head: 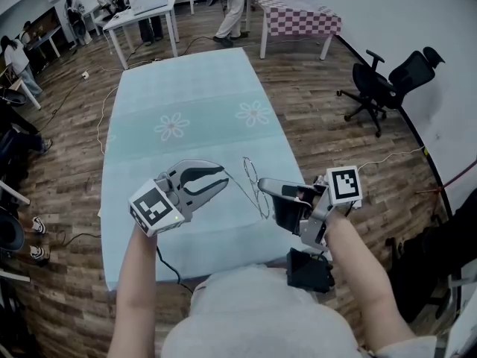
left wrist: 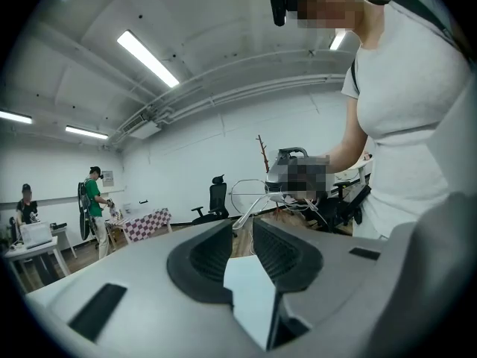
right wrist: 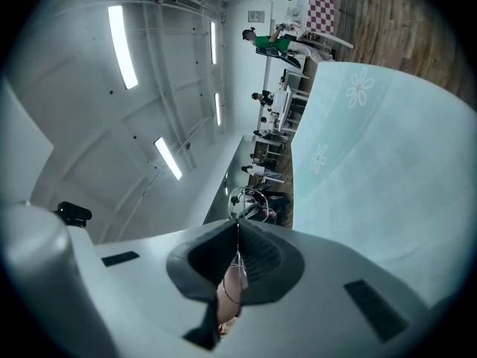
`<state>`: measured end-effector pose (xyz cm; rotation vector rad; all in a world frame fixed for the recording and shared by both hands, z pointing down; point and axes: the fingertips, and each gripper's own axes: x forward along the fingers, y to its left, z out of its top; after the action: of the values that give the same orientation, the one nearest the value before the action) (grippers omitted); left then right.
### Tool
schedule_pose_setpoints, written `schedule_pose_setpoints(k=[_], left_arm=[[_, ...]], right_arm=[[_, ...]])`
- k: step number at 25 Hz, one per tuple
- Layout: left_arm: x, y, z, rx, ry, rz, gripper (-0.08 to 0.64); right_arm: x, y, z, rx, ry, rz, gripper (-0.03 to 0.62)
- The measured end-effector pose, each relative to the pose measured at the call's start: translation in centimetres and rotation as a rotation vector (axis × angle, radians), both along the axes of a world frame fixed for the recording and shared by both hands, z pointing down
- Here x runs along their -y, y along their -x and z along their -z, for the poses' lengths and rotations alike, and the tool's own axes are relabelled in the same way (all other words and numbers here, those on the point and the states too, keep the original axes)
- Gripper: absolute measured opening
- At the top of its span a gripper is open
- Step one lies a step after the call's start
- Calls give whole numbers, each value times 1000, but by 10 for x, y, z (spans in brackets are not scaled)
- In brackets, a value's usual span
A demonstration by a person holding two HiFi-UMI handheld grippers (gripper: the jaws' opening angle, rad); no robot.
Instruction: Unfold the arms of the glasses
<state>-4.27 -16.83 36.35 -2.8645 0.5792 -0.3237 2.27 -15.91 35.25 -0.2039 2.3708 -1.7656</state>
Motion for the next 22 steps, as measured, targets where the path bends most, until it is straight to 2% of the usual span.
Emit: schedule_pose_setpoints(k=[22], left_arm=[[-35, 28, -6, -29, 47, 9, 94]], right_arm=[[16, -12, -7, -35, -14, -94, 11]])
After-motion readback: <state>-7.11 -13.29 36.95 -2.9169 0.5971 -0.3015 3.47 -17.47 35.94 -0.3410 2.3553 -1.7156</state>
